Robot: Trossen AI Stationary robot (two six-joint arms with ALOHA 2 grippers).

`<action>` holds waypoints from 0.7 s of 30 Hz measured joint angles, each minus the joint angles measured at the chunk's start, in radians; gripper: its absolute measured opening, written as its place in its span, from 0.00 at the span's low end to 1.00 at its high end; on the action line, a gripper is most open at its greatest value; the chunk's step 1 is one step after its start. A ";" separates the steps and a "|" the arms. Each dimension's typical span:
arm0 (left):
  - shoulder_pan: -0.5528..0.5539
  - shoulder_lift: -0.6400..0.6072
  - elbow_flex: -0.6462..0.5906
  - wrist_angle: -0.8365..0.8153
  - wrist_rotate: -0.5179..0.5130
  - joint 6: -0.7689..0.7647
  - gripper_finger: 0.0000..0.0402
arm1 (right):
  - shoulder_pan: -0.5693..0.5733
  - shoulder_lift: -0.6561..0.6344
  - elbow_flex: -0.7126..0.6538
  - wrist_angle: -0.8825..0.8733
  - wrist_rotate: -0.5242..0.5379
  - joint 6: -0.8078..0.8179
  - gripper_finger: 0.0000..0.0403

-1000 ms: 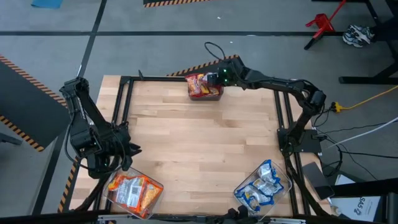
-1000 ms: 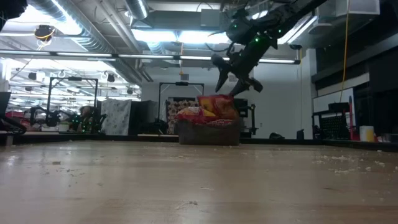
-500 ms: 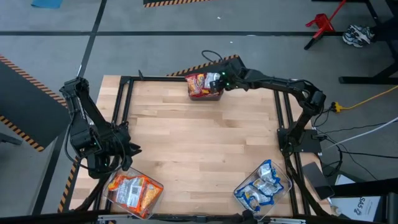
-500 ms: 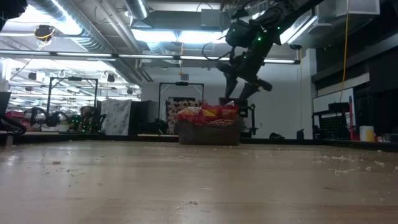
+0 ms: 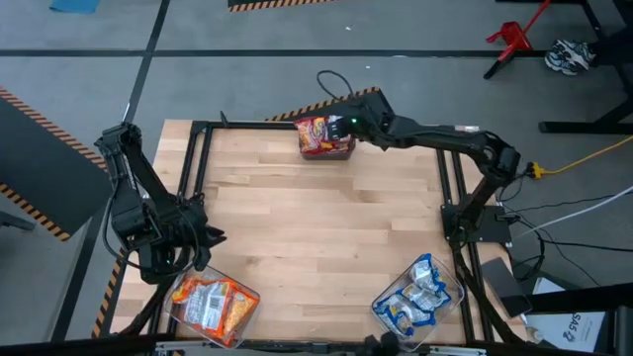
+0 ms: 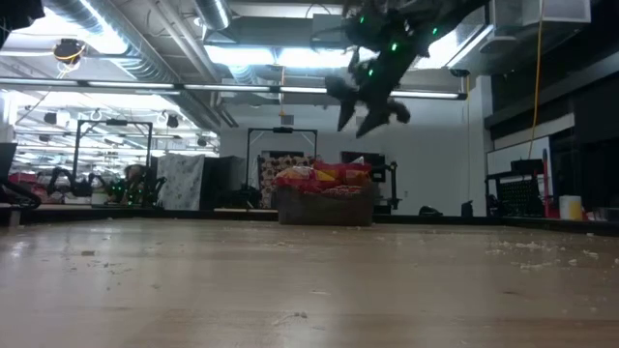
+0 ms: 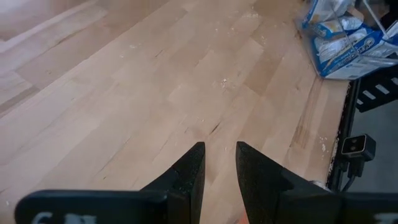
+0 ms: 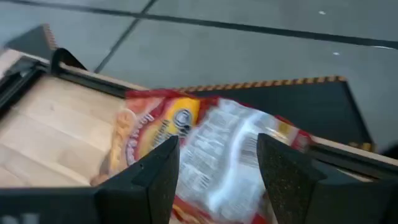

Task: Sort Maruchan noodles
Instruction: Put the red noodle pack into the black bin

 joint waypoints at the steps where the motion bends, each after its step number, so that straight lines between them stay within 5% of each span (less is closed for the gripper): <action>1: 0.000 0.000 0.000 0.000 -0.007 0.000 0.21 | -0.001 0.017 0.001 0.021 -0.004 0.003 0.49; 11: 0.000 0.000 0.000 0.000 0.002 -0.001 0.21 | -0.003 0.173 -0.003 0.005 -0.110 0.055 0.49; 21: 0.000 -0.012 0.000 0.013 -0.045 -0.013 0.21 | -0.004 0.105 -0.004 0.019 -0.163 0.045 0.49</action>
